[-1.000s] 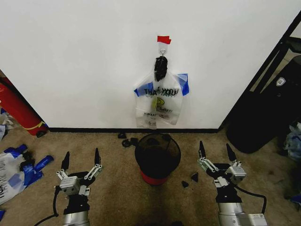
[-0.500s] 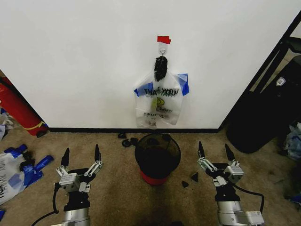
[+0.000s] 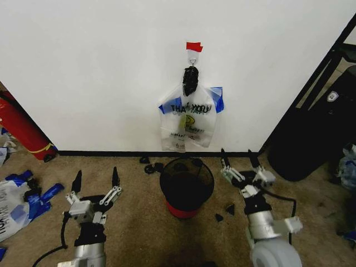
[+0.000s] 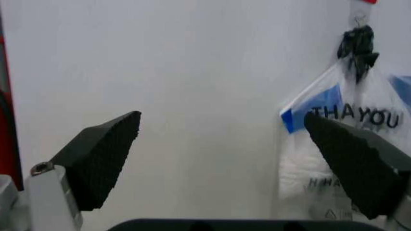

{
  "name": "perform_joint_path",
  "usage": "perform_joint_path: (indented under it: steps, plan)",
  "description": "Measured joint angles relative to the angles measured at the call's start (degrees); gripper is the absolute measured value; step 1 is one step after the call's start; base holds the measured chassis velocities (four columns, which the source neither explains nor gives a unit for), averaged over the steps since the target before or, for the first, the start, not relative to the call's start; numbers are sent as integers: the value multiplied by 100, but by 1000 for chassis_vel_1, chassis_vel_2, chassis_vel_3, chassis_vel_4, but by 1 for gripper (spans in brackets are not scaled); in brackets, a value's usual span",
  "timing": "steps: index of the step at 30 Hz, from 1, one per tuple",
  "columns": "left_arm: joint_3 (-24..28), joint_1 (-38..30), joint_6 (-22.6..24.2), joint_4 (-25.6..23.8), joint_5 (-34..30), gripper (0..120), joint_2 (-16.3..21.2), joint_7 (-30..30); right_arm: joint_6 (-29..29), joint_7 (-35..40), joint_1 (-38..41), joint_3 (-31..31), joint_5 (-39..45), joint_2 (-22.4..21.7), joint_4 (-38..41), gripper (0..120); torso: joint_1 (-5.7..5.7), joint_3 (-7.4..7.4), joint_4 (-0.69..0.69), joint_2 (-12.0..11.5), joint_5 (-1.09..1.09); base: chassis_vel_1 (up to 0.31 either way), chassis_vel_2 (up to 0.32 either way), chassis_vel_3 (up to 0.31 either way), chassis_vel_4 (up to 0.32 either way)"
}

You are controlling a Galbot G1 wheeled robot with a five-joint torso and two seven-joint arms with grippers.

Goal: Pick up the garbage bag from the wall and place it over the trash bin.

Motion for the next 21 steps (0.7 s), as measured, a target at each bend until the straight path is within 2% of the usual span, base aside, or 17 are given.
perform_joint_path:
  steps: [6, 9, 10, 15, 21]
  plan:
    - [-15, 77, -17, 9, -52, 100, -1, 12, -490, -24, 753, -274, 905, -267, -406, 100, 0, 0, 10, 0, 0, 0, 0, 0, 0]
    - [-36, 146, -43, -56, 13, 100, -47, 19, -882, 15, 1688, -574, 1781, -386, -879, 100, 0, 1, 7, 0, 1, 0, 0, 0, 0]
    - [-36, 146, -43, -56, 13, 100, -47, 19, -882, 15, 1688, -574, 1781, -386, -879, 100, 0, 1, 7, 0, 1, 0, 0, 0, 0]
    - [-61, 228, -55, -73, 106, 100, -122, 20, -1167, 130, 2877, -1002, 2669, -330, -1591, 100, 0, 1, 7, 0, 0, 0, 0, 0, 0]
    - [-63, 261, -67, -45, 185, 100, -197, 20, -1250, 192, 3737, -1305, 2977, -100, -2288, 100, 0, 1, 6, 0, 0, 0, 0, 0, 0]
